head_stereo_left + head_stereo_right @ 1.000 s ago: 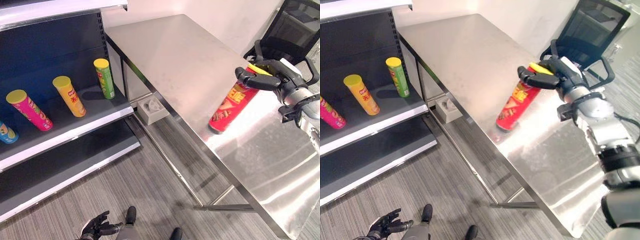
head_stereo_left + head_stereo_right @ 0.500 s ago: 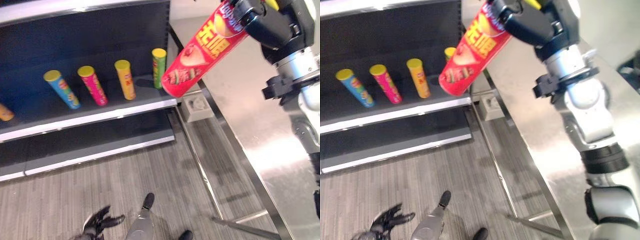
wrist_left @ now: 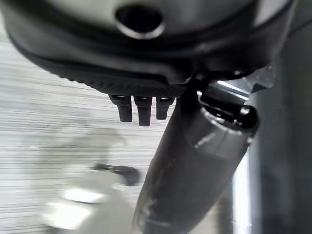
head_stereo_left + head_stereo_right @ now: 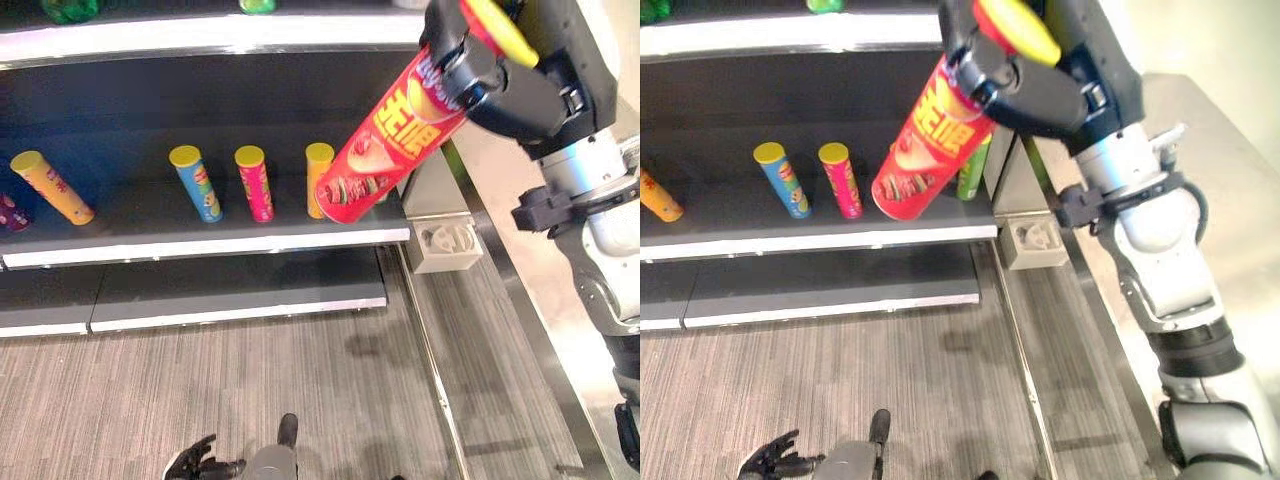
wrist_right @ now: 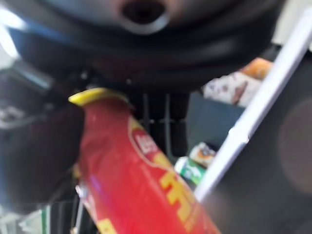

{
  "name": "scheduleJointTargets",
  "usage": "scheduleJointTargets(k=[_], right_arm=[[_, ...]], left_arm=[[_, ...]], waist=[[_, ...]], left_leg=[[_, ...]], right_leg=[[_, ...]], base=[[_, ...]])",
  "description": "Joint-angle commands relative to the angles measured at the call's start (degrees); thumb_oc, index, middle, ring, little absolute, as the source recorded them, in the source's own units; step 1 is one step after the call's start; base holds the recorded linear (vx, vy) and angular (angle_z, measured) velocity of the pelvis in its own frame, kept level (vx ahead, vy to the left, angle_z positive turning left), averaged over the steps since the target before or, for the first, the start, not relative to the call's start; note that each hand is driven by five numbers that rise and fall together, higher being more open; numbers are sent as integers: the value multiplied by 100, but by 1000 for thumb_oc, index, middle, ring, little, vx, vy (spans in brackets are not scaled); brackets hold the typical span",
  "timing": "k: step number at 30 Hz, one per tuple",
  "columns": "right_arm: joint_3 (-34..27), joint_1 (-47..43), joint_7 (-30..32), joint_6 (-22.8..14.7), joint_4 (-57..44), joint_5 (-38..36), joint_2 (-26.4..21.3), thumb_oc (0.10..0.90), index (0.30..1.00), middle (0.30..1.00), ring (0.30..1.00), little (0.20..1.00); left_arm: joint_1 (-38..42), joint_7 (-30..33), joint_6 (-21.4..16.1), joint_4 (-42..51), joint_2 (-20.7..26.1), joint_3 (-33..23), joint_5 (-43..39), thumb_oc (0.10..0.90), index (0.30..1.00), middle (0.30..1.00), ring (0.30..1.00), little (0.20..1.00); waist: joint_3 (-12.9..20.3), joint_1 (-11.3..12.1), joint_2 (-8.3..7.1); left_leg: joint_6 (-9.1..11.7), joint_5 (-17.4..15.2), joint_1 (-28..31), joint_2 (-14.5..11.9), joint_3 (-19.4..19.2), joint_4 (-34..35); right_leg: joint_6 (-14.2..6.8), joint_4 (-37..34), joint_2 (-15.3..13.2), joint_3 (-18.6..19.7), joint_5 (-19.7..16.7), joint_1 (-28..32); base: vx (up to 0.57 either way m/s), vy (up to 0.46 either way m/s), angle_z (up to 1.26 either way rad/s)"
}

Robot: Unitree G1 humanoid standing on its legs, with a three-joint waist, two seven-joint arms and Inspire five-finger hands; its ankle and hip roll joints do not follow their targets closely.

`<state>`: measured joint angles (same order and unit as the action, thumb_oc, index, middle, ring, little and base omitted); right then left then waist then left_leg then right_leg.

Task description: Put the goods on the table back onto the shelves and tidy them up.

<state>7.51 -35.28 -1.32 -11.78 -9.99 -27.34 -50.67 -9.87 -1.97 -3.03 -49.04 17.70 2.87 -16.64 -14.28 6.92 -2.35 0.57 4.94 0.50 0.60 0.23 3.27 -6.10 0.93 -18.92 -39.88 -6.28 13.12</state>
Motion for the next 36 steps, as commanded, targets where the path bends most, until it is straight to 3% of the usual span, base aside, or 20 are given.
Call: scheduleJointTargets(k=[1, 4, 5, 7, 9, 10, 12, 13, 14, 16, 17, 19, 23, 27, 29, 30, 32, 33, 34, 36], right_arm=[[-502, -474, 186, -264, -408, 361, -123, 400, 300, 300, 300, 300], [-512, -275, 182, -218, -511, 611, -31, 400, 300, 300, 300, 300], [-350, -373, 234, -233, -561, 897, 31, 400, 300, 300, 300, 300], [-139, -436, 145, -176, -562, 1125, 69, 400, 300, 300, 300, 300], [189, -650, 4, -167, -641, 1327, 164, 400, 300, 300, 300, 300], [200, -663, 6, -168, -635, 1328, 168, 400, 300, 300, 300, 300], [472, -927, -3, -175, -681, 1700, 147, 400, 300, 300, 300, 300], [546, -983, 29, -185, -664, 1747, 161, 400, 300, 300, 300, 300], [683, -1022, -29, -140, -739, 1873, 246, 400, 300, 300, 300, 300], [802, -1102, 31, -109, -699, 2104, 329, 400, 300, 300, 300, 300], [834, -1085, 94, -117, -727, 2345, 344, 400, 300, 300, 300, 300], [792, -896, 184, -71, -615, 2536, 296, 400, 300, 300, 300, 300], [930, -836, 185, 53, -447, 2617, 538, 400, 300, 300, 300, 300], [1024, -850, 254, 137, -281, 2763, 586, 400, 300, 300, 300, 300], [1023, -852, 252, 140, -251, 2865, 578, 400, 300, 300, 300, 300], [928, -769, 248, 182, -289, 2931, 570, 400, 300, 300, 300, 300], [754, -431, 231, 244, -328, 3193, 569, 400, 300, 300, 300, 300], [715, -325, 302, 274, -333, 3381, 682, 400, 300, 300, 300, 300], [810, -408, 330, 282, -310, 3465, 770, 400, 300, 300, 300, 300], [916, -561, 387, 291, -255, 3498, 827, 400, 300, 300, 300, 300]], left_arm=[[63, -84, -294, -45, 101, 324, 446, 800, 900, 900, 900, 900], [2, -176, -309, -68, 186, 342, 627, 800, 900, 900, 900, 900], [34, -156, -303, -130, 301, 337, 749, 800, 900, 900, 900, 900], [1, -125, -285, -144, 357, 224, 725, 800, 900, 900, 900, 900], [-53, -70, -283, -121, 354, 63, 598, 800, 900, 900, 900, 900], [-54, -70, -282, -120, 351, 56, 599, 800, 900, 900, 900, 900], [-89, -7, -280, -47, 310, -28, 464, 800, 900, 900, 900, 900], [-110, 29, -278, -56, 259, -55, 405, 800, 900, 900, 900, 900], [-194, 10, -285, -40, 136, -58, 347, 800, 900, 900, 900, 900], [-331, 27, -299, 125, 20, -68, 221, 800, 900, 900, 900, 900], [-285, -3, -302, 390, 35, 38, 84, 800, 900, 900, 900, 900], [-221, -15, -265, 546, 52, 169, 58, 800, 900, 900, 900, 900], [-345, 85, -266, 665, 29, 76, -122, 800, 900, 900, 900, 900], [-439, 174, -302, 852, 141, -50, -232, 800, 900, 900, 900, 900], [-424, 217, -324, 716, 136, -37, -229, 800, 900, 900, 900, 900], [-390, 213, -300, 683, 157, -21, -248, 800, 900, 900, 900, 900], [-311, 130, -255, 732, 278, 114, -96, 800, 900, 900, 900, 900], [-230, 105, -261, 714, 433, 200, 141, 800, 900, 900, 900, 900], [-230, 116, -271, 705, 490, 228, 200, 800, 900, 900, 900, 900], [-280, 106, -245, 745, 518, 155, 190, 800, 900, 900, 900, 900]], waist=[[717, 100, 176], [702, 86, 116], [586, -5, 103], [451, -54, 72], [395, 91, -9], [401, 90, -12], [353, 172, -27], [340, 191, -84], [358, 277, -191], [369, 414, -158], [186, 505, 0], [98, 418, 104], [27, 423, 126], [154, 173, 213], [269, 137, 273], [302, 81, 258], [356, 13, 182], [311, -41, 107], [325, 8, 133], [284, 48, 175]], left_leg=[[441, -983, 669, -570, -12, 173], [303, -1034, 679, -302, -4, 173], [205, -1025, 727, -237, 20, 173], [90, -952, 758, -173, -47, 173], [-82, -686, 631, 3, -161, 173], [-77, -686, 624, 1, -167, 173], [-164, -580, 575, 87, -167, 152], [-155, -589, 565, 161, -151, 124], [-61, -565, 493, 262, 7, 106], [-30, -573, 311, 246, 38, -37], [55, -592, -180, 231, 43, -592], [174, -597, -486, 49, -222, -920], [520, -632, -486, -761, 108, -914], [832, 151, -326, -1895, 461, -463], [1001, -111, -164, -1681, 968, -363], [992, -255, -73, -1604, 875, -288], [741, -583, 43, -1180, 801, -205], [437, -801, 203, -801, 665, -186], [309, -894, 330, -664, 522, -148], [217, -922, 530, -563, 345, -43]], right_leg=[[-825, -300, -728, -75, -612, -804], [-849, -120, -1018, -47, -659, -814], [-803, 184, -1017, 343, -548, -955], [-655, 767, -728, 868, -133, -1182], [-329, 1424, -32, 888, 424, -1336], [-322, 1441, -33, 896, 438, -1354], [-182, 2005, 498, 994, 834, -1654], [-92, 1854, 698, 1140, 923, -1703], [158, 731, 1083, 1342, 975, -1280], [157, 248, 1194, 1384, 866, -1070], [140, -105, 1173, 1136, 771, -935], [130, -190, 1098, 798, 784, -837], [-13, -86, 753, 826, 744, -750], [-259, 326, 58, 1021, 611, -1033], [-401, 346, -121, 1252, 472, -985], [-485, 370, -288, 1223, 375, -907], [-654, 589, -782, 1200, 78, -869], [-656, 848, -1180, 1227, -423, -962], [-721, 957, -1396, 1049, -729, -984], [-679, 1089, -1481, 1000, -692, -1043]], base=[[-111, 445, 35], [-75, 301, 32], [-118, 268, 24], [-164, 285, 31], [-205, 207, 17], [-167, 148, -10], [-92, 101, -21], [-67, -23, -31], [-23, -76, -19], [-135, -94, 35], [-284, -49, 38], [-190, 67, 131], [18, 221, 114], [1, 516, -6], [128, 549, -15], [108, 519, -33], [106, 631, -6], [134, 687, 48], [118, 713, 60], [50, 378, -11]])
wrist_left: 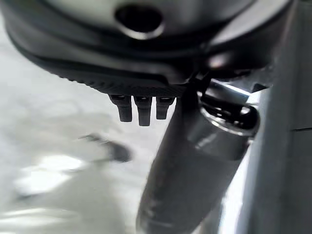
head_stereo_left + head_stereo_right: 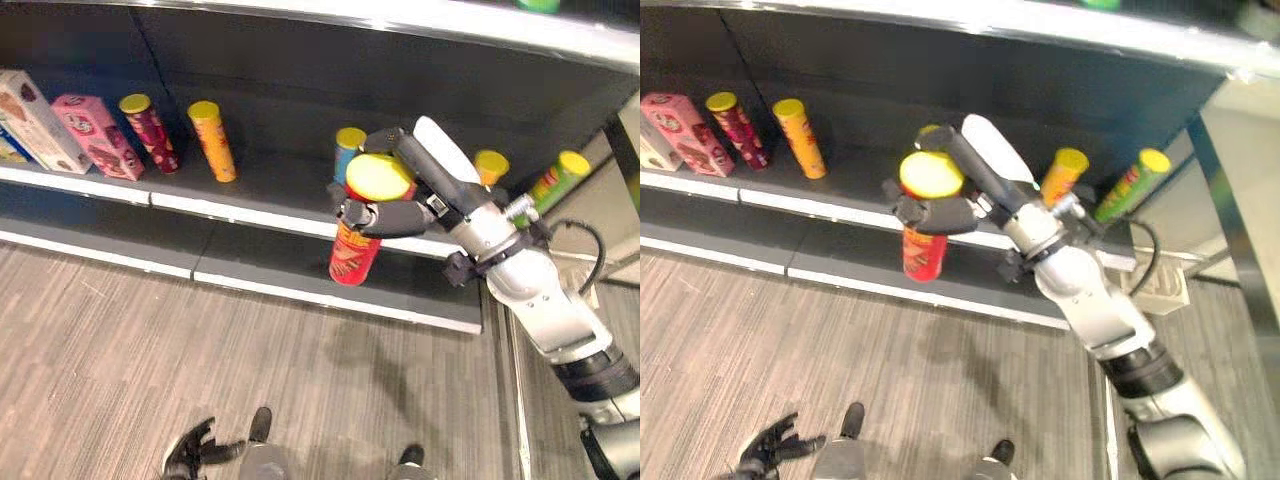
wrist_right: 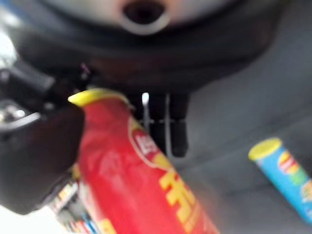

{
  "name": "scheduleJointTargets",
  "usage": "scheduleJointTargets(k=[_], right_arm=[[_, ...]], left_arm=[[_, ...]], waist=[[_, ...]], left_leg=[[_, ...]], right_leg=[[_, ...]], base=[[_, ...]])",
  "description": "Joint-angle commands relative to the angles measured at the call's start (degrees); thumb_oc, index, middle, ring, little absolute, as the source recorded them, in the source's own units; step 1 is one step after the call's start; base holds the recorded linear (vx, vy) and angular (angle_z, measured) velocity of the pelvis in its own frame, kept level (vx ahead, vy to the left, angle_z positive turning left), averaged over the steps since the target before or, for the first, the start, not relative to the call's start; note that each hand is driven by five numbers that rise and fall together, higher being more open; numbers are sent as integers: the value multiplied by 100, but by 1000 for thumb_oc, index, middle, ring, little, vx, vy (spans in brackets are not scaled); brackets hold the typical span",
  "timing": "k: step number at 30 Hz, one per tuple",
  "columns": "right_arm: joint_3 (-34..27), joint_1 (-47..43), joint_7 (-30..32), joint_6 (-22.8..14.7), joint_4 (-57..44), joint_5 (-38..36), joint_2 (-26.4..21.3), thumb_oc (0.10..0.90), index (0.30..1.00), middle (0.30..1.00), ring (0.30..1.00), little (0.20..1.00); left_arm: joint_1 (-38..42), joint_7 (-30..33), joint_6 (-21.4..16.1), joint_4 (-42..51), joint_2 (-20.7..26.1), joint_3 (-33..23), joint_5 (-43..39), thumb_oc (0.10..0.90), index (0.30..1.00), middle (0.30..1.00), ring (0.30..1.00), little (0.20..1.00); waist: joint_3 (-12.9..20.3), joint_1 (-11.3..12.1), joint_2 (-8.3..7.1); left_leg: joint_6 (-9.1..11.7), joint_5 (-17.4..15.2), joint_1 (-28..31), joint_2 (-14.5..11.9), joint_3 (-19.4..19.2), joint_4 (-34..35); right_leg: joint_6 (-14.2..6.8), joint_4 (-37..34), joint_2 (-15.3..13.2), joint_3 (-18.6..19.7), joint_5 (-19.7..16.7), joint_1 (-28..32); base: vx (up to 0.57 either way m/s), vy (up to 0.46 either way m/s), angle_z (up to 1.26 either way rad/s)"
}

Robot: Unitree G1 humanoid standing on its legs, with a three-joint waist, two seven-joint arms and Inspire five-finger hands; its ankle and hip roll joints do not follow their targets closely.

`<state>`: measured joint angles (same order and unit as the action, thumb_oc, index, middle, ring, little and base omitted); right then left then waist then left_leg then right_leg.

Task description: Put the goods on the table back onto the shelves and tidy them up.

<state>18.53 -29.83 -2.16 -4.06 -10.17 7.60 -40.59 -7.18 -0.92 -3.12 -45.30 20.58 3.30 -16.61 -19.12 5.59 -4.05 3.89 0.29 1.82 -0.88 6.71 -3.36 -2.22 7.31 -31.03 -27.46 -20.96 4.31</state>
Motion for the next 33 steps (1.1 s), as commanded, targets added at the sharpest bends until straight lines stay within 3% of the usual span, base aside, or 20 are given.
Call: scheduleJointTargets(k=[1, 2, 3, 4, 6, 7, 8, 9, 12, 13, 15, 18, 21, 27, 28, 29, 33], right_arm=[[-120, -1159, 487, -471, -192, -8, -105, 400, 300, 300, 300, 300], [-139, -1087, 465, -497, -124, -30, -70, 400, 300, 300, 300, 300], [-138, -1090, 466, -498, -121, -30, -69, 400, 300, 300, 300, 300], [-136, -1062, 441, -503, -59, -30, -13, 400, 300, 300, 300, 300], [-72, -1078, 449, -513, -31, -11, 74, 400, 300, 300, 300, 300], [-25, -1129, 438, -533, -8, -20, 90, 400, 300, 300, 300, 300], [83, -1279, 414, -530, 54, 1, 99, 400, 300, 300, 300, 300], [96, -1296, 418, -533, 65, 1, 101, 400, 300, 300, 300, 300], [74, -1324, 458, -489, 93, -3, 83, 400, 300, 300, 300, 300], [86, -1340, 464, -496, 107, -4, 83, 400, 300, 300, 300, 300], [-23, -1298, 608, -532, 72, -94, 19, 400, 300, 300, 300, 300], [-75, -1258, 698, -554, 147, -63, 112, 400, 300, 300, 300, 300], [-102, -1198, 822, -499, 159, 203, 143, 400, 300, 300, 300, 300], [-101, -1197, 822, -499, 159, 203, 143, 400, 300, 300, 300, 300], [-116, -1316, 908, -466, 325, 513, 129, 400, 300, 300, 300, 300], [-104, -1398, 1236, -361, 655, 891, 413, 400, 300, 300, 300, 300], [-73, -1429, 1419, -277, 791, 1260, 610, 400, 300, 300, 300, 300]], left_arm=[[-547, 27, -236, 306, 243, 51, 183, 800, 900, 900, 900, 900], [-562, 41, -212, 168, 227, 11, 127, 800, 900, 900, 900, 900], [-559, 40, -215, 164, 226, 10, 127, 800, 900, 900, 900, 900], [-605, 32, -199, 62, 209, -54, 128, 800, 900, 900, 900, 900], [-710, 60, -192, 4, 128, -138, 146, 800, 900, 900, 900, 900], [-719, 60, -191, 22, 88, -133, 130, 800, 900, 900, 900, 900], [-737, 54, -180, 42, 14, -142, 58, 800, 900, 900, 900, 900], [-735, 54, -179, 42, 7, -149, 58, 800, 900, 900, 900, 900], [-692, 106, -187, 116, -205, -11, 6, 800, 900, 900, 900, 900], [-691, 107, -186, 118, -211, -15, 6, 800, 900, 900, 900, 900], [-679, 107, -226, 356, -213, 42, -167, 800, 900, 900, 900, 900], [-721, 124, -226, 496, -263, 83, -244, 800, 900, 900, 900, 900], [-801, 191, -223, 655, -197, 42, -296, 800, 900, 900, 900, 900], [-802, 191, -222, 656, -197, 42, -296, 800, 900, 900, 900, 900], [-802, 281, -235, 513, -166, 41, -312, 800, 900, 900, 900, 900], [-755, 269, -288, 319, 2, 84, -164, 800, 900, 900, 900, 900], [-766, 294, -275, 84, 41, 119, -19, 800, 900, 900, 900, 900]], waist=[[744, 155, 400], [656, -13, 422], [673, 19, 419], [642, 23, 420], [632, 87, 416], [566, 89, 382], [435, 83, 322], [435, 83, 329], [365, 176, 133], [364, 174, 138], [241, 201, 110], [185, 286, 152], [214, 291, 191], [219, 295, 189], [354, 225, 433], [346, 267, 420], [329, 335, 415]], left_leg=[[-180, -411, 497, -358, -427, 720], [-282, -231, 535, -186, -400, 789], [-271, -231, 520, -195, -433, 793], [-303, -200, 537, -108, -416, 824], [-312, -274, 616, -40, -424, 833], [-380, -169, 569, 65, -434, 831], [-428, -205, 606, 191, -422, 797], [-426, -208, 604, 185, -429, 796], [-366, -475, 341, 317, -383, 289], [-366, -499, 321, 314, -387, 249], [-228, -794, -168, 340, -524, -723], [-128, -887, -424, 210, -540, -1131], [132, -239, -759, -435, -413, -591], [133, -232, -756, -436, -418, -578], [243, 17, -551, -725, 40, 317], [-52, 52, -218, -373, -161, 715], [-183, -11, -143, -264, -220, 720]], right_leg=[[-944, 693, -197, -282, 1027, -267], [-589, 1035, 517, 184, 1493, -592], [-570, 1081, 520, 227, 1522, -657], [-536, 1141, 858, 212, 1717, -751], [-525, 1203, 1262, 26, 2058, -819], [-377, 1149, 1490, -96, 2006, -1030], [-401, 973, 1762, -80, 1900, -1348], [-399, 960, 1774, -77, 1892, -1347], [-342, -158, 2060, 165, 1866, -789], [-341, -169, 2066, 167, 1859, -788], [-238, -312, 2084, 165, 1948, -636], [-207, -406, 2182, 129, 2033, -460], [-344, -536, 2116, 179, 2047, -340], [-342, -534, 2115, 183, 2048, -347], [-519, -288, 1928, 475, 2087, -431], [-658, 6, 1582, 646, 1883, -718], [-719, 2, 1484, 672, 1874, -706]], base=[[-30, 467, -53], [-32, 459, -35], [-8, 366, -13], [30, 155, 17], [67, 167, 17], [11, 164, -11], [-65, 142, -49], [25, 54, -30], [62, -56, 27], [40, -61, 48], [10, -69, 47], [31, -27, 34], [53, 93, 5], [28, 78, -19], [165, 724, -35], [175, 763, -12], [47, 146, -60]])
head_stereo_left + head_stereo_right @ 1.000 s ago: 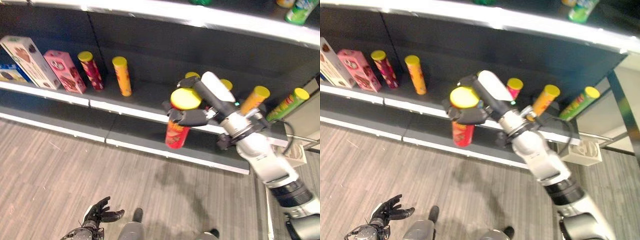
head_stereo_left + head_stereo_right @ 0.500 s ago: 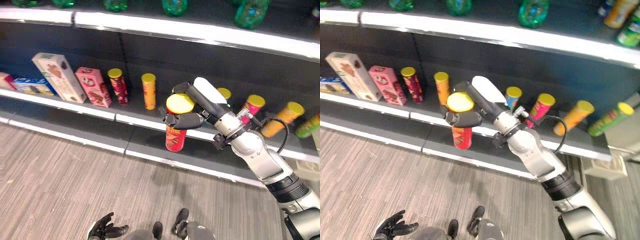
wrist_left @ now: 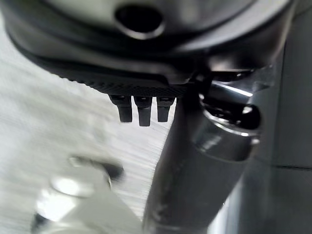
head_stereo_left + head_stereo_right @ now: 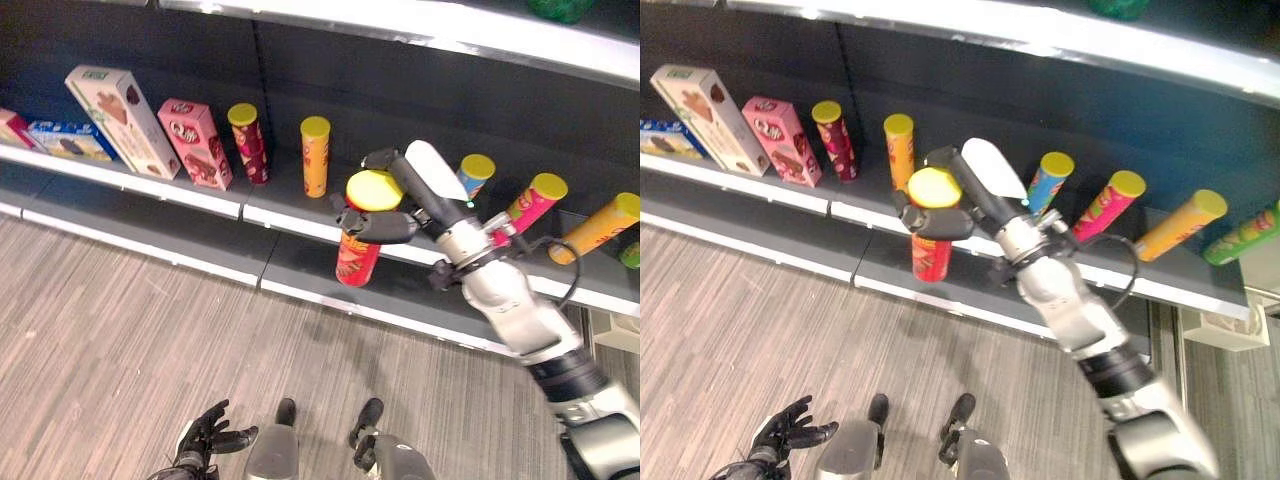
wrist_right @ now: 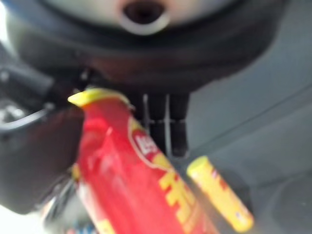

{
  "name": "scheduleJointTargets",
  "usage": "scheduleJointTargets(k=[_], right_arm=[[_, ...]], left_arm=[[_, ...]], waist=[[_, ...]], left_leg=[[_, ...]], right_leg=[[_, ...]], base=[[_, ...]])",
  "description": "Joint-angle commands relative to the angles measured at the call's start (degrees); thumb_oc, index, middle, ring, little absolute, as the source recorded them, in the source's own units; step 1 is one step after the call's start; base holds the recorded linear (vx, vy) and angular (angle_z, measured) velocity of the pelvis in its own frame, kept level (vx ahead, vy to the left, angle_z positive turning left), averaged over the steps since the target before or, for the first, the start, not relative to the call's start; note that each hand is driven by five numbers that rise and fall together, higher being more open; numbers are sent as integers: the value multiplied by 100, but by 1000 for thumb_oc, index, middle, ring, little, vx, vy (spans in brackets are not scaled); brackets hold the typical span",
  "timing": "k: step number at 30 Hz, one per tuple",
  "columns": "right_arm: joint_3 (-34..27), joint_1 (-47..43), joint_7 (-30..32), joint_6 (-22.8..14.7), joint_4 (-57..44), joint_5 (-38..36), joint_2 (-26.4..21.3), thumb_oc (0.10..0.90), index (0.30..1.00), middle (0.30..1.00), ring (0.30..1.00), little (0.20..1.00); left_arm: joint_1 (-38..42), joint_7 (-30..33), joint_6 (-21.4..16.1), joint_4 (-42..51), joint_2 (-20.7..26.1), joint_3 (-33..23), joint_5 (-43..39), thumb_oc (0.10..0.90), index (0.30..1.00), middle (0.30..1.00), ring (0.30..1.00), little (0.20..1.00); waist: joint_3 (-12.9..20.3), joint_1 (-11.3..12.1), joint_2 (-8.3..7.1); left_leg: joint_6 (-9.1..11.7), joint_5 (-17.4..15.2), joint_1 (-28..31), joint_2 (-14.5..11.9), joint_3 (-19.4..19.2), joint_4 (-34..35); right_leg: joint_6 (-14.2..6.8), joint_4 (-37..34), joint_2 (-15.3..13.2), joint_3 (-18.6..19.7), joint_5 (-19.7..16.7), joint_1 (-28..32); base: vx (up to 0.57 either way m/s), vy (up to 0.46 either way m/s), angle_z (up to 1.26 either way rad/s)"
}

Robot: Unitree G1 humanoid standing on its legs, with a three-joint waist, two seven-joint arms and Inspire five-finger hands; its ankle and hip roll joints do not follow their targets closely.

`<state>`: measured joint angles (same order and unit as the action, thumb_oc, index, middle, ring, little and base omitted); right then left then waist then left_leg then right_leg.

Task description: Put the goods on the table back onto the shelves and tidy them up.

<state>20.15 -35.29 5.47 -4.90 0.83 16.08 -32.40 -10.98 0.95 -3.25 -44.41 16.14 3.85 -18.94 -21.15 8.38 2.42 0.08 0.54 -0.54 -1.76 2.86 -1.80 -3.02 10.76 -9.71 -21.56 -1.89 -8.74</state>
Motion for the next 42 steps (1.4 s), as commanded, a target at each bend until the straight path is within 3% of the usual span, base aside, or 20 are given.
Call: scheduleJointTargets(k=[1, 7, 15, 19, 20, 27, 34, 42], right_arm=[[-235, -884, 656, -194, -309, 412, -209, 400, 300, 300, 300, 300], [-214, -1179, 1054, 5, 213, 977, -164, 400, 300, 300, 300, 300], [-289, -1660, 1569, 173, 932, 1271, -401, 400, 300, 300, 300, 300], [-489, -1764, 1894, 278, 1178, 1355, -619, 400, 300, 300, 300, 300], [-614, -1805, 2099, 341, 1333, 1415, -739, 400, 300, 300, 300, 300], [-1181, -1790, 2817, 527, 1526, 1374, -1135, 400, 300, 300, 300, 300], [-1430, -1908, 3213, 604, 1605, 1246, -1326, 400, 300, 300, 300, 300], [-1218, -2243, 3367, 667, 2343, 1122, -1741, 400, 300, 300, 300, 300]], left_arm=[[-386, 108, -263, -5, 485, 63, 214, 800, 900, 900, 900, 900], [-395, 171, -323, 117, 518, 217, 188, 800, 900, 900, 900, 900], [-359, 191, -438, 468, 755, 429, 74, 800, 900, 900, 900, 900], [-244, 192, -471, 600, 897, 574, 17, 800, 900, 900, 900, 900], [-214, 164, -509, 717, 937, 671, -39, 800, 900, 900, 900, 900], [-33, 175, -544, 924, 1025, 933, -87, 800, 900, 900, 900, 900], [144, 214, -565, 667, 1003, 1027, -84, 800, 900, 900, 900, 900], [195, 193, -614, 569, 1091, 1053, -108, 800, 900, 900, 900, 900]], waist=[[532, 57, -233], [419, 183, -259], [129, 426, -60], [-143, 656, 174], [-253, 777, 331], [-370, 952, 628], [-388, 936, 639], [-385, 968, 683]], left_leg=[[198, -35, 94, -176, 163, 564], [152, -24, 8, -104, 251, 558], [143, 82, -308, -8, 589, 486], [138, 124, -569, 140, 957, 331], [139, 178, -721, 229, 1140, 285], [149, 200, -1025, 372, 1516, 249], [134, 215, -1116, 426, 1652, 244], [153, 244, -1140, 441, 1735, 285]], right_leg=[[-639, -343, -648, 83, -32, 599], [-710, -406, -718, -13, -59, 614], [-769, -11, -931, -280, 39, 381], [-813, 469, -1156, -544, 236, 215], [-836, 605, -1276, -733, 276, 153], [-953, 950, -1488, -986, 519, 22], [-967, 1069, -1548, -1096, 574, -51], [-987, 1105, -1582, -1153, 571, -94]], base=[[0, 2, 19], [11, 0, 1], [-43, -7, 25], [-78, -37, 40], [-70, -28, 60], [14, -37, 53], [13, -13, 6], [0, 0, 0]])
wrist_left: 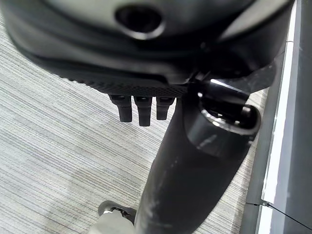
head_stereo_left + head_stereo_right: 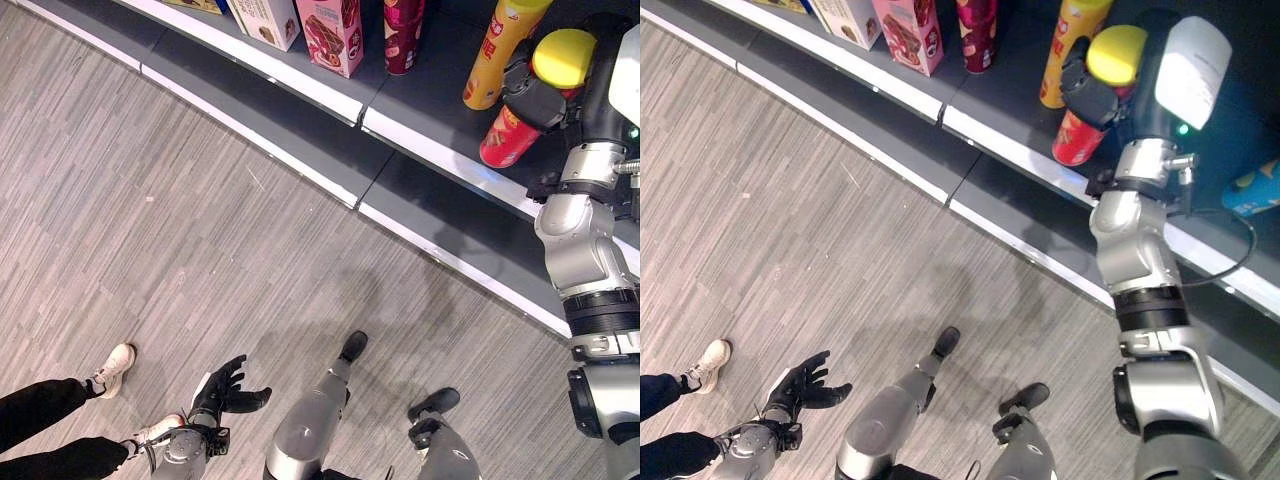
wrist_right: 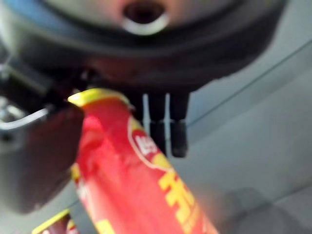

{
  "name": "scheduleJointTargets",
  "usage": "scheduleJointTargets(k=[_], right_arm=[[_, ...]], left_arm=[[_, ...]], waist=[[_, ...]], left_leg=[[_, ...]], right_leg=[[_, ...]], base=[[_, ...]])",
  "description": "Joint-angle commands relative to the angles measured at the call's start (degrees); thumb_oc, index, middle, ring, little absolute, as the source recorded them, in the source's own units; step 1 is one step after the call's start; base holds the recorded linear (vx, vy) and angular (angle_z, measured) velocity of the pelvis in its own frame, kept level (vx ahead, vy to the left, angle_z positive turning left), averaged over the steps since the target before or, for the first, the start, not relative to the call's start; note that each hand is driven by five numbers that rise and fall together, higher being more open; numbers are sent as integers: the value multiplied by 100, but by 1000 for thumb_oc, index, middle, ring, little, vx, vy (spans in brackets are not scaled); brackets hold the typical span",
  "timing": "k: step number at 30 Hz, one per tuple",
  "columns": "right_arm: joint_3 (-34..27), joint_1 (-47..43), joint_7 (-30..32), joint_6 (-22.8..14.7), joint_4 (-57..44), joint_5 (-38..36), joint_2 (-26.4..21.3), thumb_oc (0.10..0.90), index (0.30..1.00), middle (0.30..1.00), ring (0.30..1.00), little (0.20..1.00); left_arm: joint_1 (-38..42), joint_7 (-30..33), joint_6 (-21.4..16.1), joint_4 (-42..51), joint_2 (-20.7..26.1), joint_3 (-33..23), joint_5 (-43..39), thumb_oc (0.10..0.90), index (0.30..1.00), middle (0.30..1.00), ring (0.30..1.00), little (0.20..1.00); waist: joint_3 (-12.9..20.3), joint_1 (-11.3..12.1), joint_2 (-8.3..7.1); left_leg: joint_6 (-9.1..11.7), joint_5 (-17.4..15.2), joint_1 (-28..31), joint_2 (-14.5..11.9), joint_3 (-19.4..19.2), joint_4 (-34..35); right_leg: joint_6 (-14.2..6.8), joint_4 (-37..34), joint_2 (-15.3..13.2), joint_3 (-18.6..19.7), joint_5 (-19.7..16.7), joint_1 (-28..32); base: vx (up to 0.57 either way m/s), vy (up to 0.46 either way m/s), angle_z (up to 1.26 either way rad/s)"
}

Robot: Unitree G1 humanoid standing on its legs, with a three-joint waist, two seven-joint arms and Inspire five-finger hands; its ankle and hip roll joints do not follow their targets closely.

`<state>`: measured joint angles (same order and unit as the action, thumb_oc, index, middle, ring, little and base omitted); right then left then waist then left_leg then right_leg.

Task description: Put the goods on the table back onto the shelves and tidy them up.

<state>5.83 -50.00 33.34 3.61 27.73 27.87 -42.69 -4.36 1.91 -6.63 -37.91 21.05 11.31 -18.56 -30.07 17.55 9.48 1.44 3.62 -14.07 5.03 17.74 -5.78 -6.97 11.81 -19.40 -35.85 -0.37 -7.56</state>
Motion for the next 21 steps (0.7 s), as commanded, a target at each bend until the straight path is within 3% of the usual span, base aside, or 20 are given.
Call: scheduleJointTargets(k=[1, 8, 21], right_arm=[[408, -952, 577, -163, -1, -120, -919, 400, 300, 300, 300, 300], [812, -1349, 544, -117, 491, -195, -1187, 400, 300, 300, 300, 300], [774, -1265, 660, -65, 718, -306, -1228, 400, 300, 300, 300, 300]], left_arm=[[-428, 90, -294, -164, 636, 309, -134, 800, 900, 900, 900, 900], [-325, 114, -342, -297, 604, 330, -192, 800, 900, 900, 900, 900], [-181, 151, -375, -500, 531, 380, -158, 800, 900, 900, 900, 900]], waist=[[516, 59, 0], [517, 65, 29], [470, 6, 75]], left_leg=[[21, -60, 194, -225, 270, 683], [12, -46, 157, -195, 289, 697], [-2, -37, 131, -129, 400, 711]], right_leg=[[-595, 1020, -630, 264, 406, -241], [-620, 1048, -675, 305, 367, -320], [-658, 1176, -759, 262, 375, -384]], base=[[0, 0, 0], [0, -3, 0], [1, -8, 2]])
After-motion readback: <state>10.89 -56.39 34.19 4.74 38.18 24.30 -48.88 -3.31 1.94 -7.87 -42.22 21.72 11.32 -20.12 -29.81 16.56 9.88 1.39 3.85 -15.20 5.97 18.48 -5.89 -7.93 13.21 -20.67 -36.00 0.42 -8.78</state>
